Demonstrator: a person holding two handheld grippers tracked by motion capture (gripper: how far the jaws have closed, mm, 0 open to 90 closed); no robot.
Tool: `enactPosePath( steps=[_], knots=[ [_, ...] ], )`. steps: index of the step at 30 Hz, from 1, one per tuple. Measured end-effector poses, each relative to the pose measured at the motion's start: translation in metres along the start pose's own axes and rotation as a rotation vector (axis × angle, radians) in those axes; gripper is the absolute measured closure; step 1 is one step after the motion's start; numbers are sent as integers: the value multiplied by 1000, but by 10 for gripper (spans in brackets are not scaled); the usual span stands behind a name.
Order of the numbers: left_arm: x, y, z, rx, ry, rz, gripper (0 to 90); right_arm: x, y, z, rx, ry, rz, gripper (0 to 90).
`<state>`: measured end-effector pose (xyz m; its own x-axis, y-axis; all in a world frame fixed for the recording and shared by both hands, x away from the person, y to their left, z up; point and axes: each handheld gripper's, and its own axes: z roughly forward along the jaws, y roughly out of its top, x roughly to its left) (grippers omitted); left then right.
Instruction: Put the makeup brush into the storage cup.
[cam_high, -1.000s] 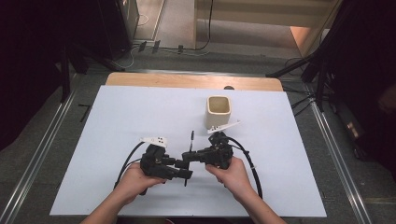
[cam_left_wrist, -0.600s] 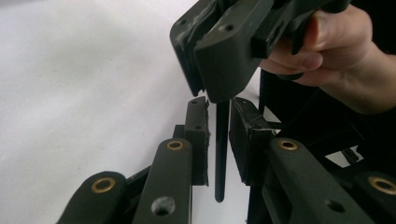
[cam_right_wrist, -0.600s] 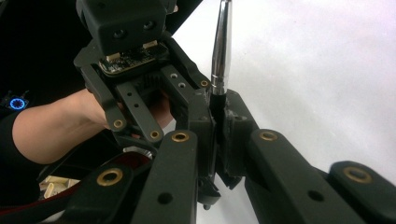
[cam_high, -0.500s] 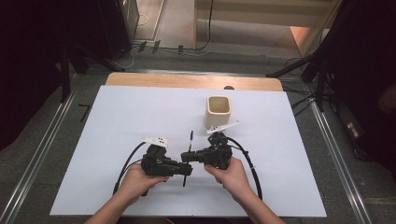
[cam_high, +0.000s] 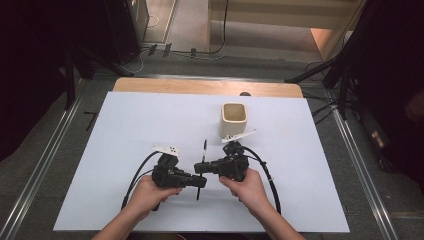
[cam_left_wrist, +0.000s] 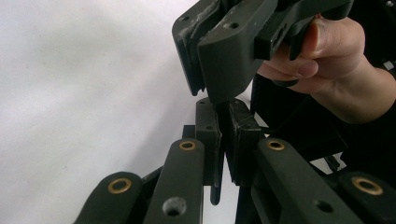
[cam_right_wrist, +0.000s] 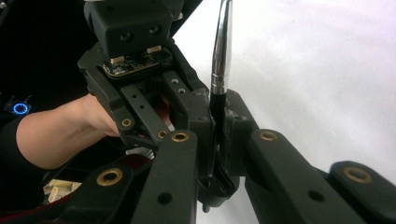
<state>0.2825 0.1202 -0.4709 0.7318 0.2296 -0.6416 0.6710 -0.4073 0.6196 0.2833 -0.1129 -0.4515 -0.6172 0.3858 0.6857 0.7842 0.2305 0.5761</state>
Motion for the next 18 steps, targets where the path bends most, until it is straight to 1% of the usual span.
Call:
enactPosePath(
  steps=[5, 7, 9, 11, 12, 15, 18],
  knots=[
    [0, 0, 0, -7, 4, -1, 851, 0, 0, -1, -6, 0, 8, 848],
    [0, 0, -1, -4, 9, 1, 851, 0, 0, -1, -16, 0, -6, 744],
    [1, 0, -2, -12, 9, 2, 851, 2, 0, -3, -39, -10, -33, 676],
    [0, 0, -2, -16, 17, -1, 851, 4, -1, -5, -67, -12, -49, 542],
    [0, 0, -3, -18, 18, -1, 850, 5, -1, -6, -77, -11, -57, 501],
    [0, 0, -3, -22, 23, 4, 850, 8, -2, -8, -114, -37, -92, 385],
    [1, 0, -4, -28, 30, 6, 850, 9, -4, -9, -134, -44, -104, 308]
  ],
)
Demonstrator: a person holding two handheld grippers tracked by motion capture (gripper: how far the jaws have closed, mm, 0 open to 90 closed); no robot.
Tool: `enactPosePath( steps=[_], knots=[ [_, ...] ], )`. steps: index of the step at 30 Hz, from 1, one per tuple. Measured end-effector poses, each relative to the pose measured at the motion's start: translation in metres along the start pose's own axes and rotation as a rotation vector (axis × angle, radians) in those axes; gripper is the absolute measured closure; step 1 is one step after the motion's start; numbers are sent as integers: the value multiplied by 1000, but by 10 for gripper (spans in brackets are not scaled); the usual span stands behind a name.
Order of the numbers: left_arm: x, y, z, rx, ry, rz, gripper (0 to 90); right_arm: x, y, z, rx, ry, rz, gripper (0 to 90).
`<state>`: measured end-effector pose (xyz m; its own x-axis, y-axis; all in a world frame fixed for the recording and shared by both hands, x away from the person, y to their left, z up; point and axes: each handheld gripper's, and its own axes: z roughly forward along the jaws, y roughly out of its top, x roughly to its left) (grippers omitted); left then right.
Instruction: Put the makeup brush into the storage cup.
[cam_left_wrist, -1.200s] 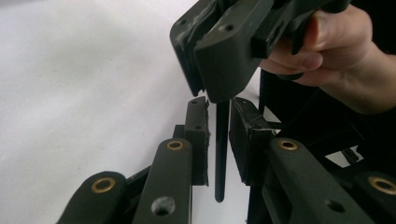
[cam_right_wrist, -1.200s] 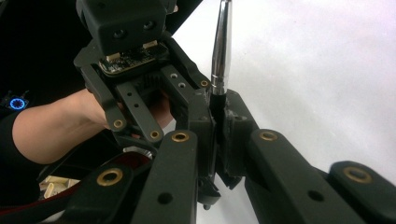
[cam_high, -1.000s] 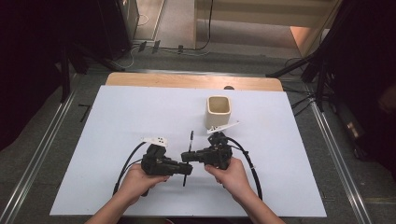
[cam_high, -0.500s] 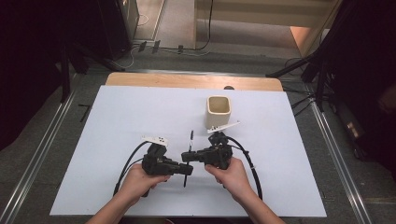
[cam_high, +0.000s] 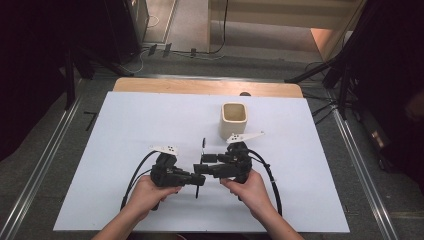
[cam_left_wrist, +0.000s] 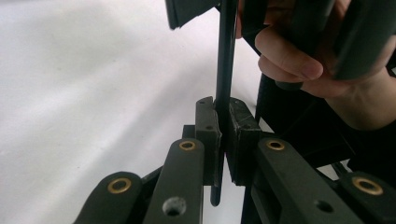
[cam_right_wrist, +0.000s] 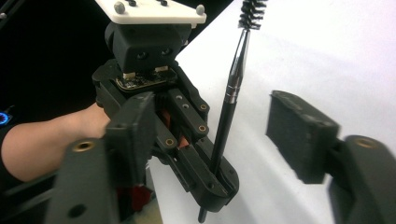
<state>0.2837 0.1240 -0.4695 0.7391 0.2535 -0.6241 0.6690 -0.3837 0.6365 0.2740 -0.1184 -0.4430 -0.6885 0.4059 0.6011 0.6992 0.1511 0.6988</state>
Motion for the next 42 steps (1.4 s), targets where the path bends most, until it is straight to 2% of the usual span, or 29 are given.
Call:
enactPosePath(
  steps=[2, 12, 20, 26, 32, 36, 39, 42],
  knots=[
    [0, 0, -1, -5, 5, -14, 850, 2, 0, -1, 0, -14, -10, 276],
    [3, -1, -3, -19, 24, -14, 850, 2, -3, -3, -32, -65, -14, 239],
    [4, -2, -2, -41, 33, -22, 850, 2, -8, 1, -56, -121, 25, 270],
    [6, -4, 1, -45, 33, -34, 850, 3, -11, 3, -90, -162, 52, 313],
    [6, -5, 3, -53, 32, -42, 849, 6, -11, 7, -118, -193, 45, 358],
    [6, -5, 3, -55, 30, -45, 849, 6, -11, 8, -132, -195, 54, 425],
    [5, -5, 4, -58, 27, -45, 849, 6, -10, 9, -132, -187, 82, 481],
    [5, -5, 4, -62, 23, -47, 849, 7, -11, 11, -137, -196, 78, 550]
  ],
)
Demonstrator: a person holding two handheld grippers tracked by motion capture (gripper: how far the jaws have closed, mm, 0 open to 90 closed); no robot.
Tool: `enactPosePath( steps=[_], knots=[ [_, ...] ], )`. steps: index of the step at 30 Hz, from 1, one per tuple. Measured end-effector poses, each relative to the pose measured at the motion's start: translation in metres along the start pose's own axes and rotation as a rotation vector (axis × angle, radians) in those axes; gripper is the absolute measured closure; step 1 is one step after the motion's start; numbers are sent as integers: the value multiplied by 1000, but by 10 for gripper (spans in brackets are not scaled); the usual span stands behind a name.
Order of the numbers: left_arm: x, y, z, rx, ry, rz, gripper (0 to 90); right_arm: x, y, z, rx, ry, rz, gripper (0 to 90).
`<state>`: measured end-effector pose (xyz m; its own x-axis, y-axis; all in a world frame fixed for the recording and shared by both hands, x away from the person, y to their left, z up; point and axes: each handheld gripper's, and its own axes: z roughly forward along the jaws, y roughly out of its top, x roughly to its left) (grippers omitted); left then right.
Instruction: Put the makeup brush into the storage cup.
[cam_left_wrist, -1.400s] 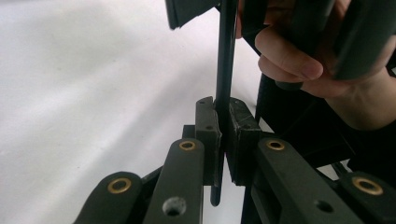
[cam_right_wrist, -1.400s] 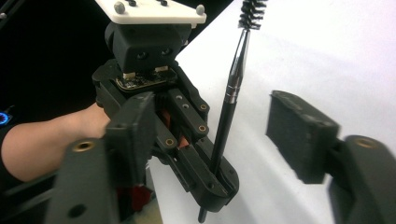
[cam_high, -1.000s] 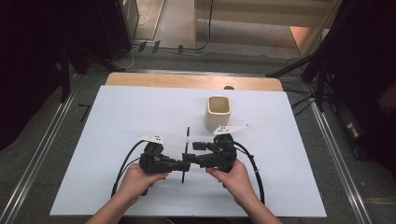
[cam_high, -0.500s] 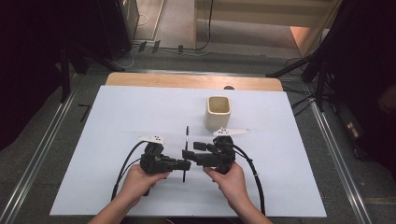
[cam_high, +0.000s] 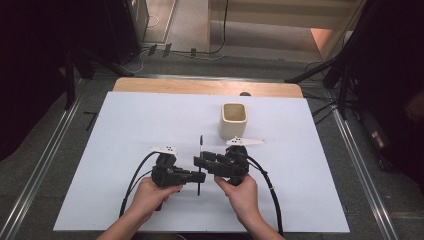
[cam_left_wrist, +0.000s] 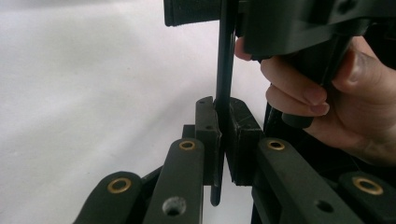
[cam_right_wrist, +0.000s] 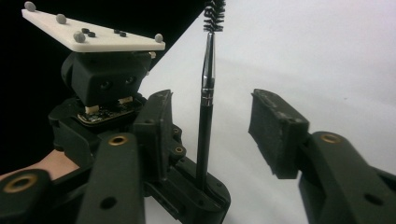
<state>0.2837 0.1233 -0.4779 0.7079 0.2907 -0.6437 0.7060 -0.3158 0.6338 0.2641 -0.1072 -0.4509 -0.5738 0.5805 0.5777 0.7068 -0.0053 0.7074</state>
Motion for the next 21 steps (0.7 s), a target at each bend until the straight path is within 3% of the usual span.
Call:
enactPosePath(
  steps=[9, 21],
  knots=[
    [0, 0, 0, -11, -12, -13, 849, 5, -4, 6, 17, -2, -20, 727],
    [-1, 0, 1, -13, -25, -22, 849, 5, -6, 9, 29, 14, 5, 854]
  ],
)
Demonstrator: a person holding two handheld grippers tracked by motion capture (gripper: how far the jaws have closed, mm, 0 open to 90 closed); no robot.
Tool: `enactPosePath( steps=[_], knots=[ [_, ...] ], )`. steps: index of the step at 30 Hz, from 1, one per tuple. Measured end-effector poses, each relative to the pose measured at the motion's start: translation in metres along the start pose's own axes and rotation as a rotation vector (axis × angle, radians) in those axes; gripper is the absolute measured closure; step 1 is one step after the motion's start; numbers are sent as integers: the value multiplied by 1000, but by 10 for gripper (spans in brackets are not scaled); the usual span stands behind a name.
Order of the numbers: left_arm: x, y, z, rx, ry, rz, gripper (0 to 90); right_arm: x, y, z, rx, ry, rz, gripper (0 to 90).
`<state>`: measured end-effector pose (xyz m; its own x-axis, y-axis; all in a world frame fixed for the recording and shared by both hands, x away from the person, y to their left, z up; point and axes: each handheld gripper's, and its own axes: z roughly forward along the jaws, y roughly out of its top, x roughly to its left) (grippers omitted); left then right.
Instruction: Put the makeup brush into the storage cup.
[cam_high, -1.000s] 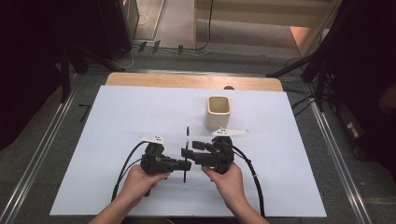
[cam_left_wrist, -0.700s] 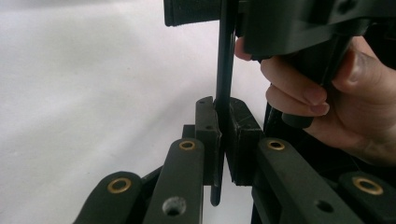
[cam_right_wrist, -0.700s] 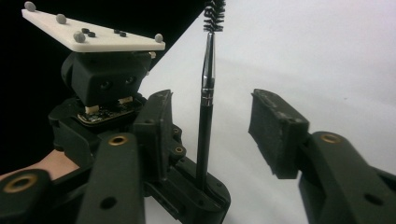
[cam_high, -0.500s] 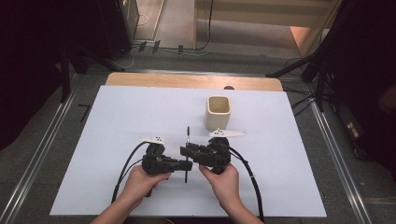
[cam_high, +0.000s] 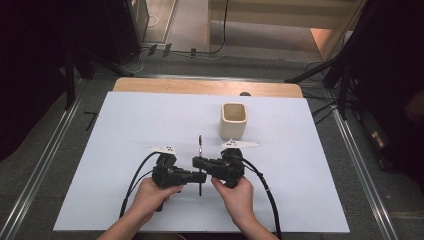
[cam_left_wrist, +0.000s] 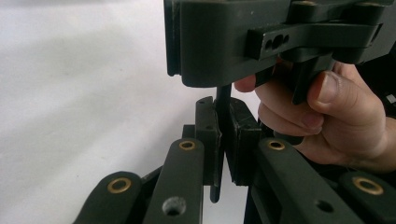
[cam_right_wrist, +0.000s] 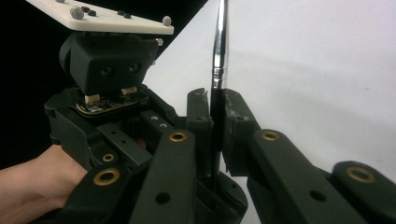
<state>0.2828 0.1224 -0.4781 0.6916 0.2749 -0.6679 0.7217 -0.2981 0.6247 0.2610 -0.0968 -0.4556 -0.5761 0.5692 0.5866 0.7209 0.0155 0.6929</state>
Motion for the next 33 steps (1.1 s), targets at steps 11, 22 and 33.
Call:
enactPosePath(
  steps=[11, 22, 33],
  knots=[
    [-4, 3, 0, 31, 50, 35, 760, -2, 1, -1, 6, 11, 11, 859],
    [-6, 5, -7, 67, 149, 153, 395, -6, 5, -8, -2, 2, 16, 859],
    [-12, 1, -12, 105, 260, 274, 394, -8, 5, -9, 10, -10, -6, 859]
  ],
)
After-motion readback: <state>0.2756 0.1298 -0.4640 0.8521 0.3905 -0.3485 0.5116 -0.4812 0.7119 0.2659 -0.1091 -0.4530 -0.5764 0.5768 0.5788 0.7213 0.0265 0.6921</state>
